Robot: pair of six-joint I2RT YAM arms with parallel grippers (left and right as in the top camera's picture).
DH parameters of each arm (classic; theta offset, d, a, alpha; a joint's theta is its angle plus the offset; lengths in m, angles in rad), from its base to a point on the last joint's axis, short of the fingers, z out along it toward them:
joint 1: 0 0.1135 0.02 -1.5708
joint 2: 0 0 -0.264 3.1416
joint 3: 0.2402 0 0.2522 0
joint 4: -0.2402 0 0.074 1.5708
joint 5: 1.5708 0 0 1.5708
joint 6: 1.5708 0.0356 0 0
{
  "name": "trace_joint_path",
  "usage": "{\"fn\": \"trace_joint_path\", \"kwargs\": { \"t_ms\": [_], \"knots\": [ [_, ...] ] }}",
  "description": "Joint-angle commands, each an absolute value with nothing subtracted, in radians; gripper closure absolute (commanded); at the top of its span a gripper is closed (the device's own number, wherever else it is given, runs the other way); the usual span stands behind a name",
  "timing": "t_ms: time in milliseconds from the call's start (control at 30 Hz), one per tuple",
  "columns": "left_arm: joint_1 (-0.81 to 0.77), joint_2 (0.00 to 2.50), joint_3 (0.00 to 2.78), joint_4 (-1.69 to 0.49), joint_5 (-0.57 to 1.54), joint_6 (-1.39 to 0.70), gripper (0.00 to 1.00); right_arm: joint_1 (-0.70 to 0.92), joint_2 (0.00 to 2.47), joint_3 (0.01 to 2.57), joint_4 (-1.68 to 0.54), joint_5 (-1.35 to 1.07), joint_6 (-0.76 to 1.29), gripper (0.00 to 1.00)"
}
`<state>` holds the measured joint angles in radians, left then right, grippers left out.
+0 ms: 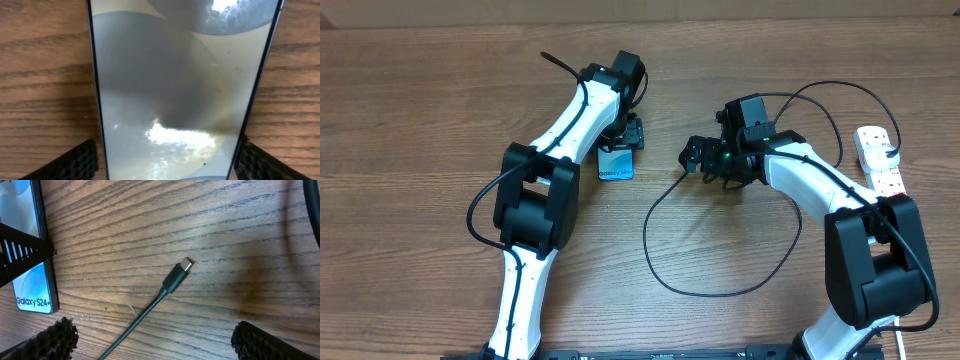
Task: Plug charger to phone and switch on socket
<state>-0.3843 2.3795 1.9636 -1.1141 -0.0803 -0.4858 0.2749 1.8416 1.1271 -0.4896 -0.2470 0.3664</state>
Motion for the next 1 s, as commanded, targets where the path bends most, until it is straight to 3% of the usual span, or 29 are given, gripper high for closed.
{"fn": "trace_joint_path", "kwargs": {
  "t_ms": [0, 133, 400, 700, 967],
  "knots": [
    [-0.370, 2.351, 1.957, -1.112, -0.131, -0.416, 0.13, 0.274, 1.843, 1.138, -0.484, -0.241, 0.375, 0.00],
    [-0.352, 2.351, 1.957, -1.058, -0.055, -0.365, 0.11, 0.274, 1.843, 1.138, -0.482, -0.241, 0.375, 0.00],
    [-0.335, 2.351, 1.957, -0.990, 0.019, -0.407, 0.17, 0.274, 1.843, 1.138, -0.481, -0.244, 0.375, 0.00],
    [-0.335, 2.351, 1.957, -1.036, 0.019, -0.406, 0.17, 0.274, 1.843, 1.138, -0.481, -0.245, 0.375, 0.00],
    [-0.335, 2.351, 1.957, -1.086, -0.023, -0.419, 0.23, 0.274, 1.843, 1.138, -0.481, -0.244, 0.374, 0.00]
  ]
}}
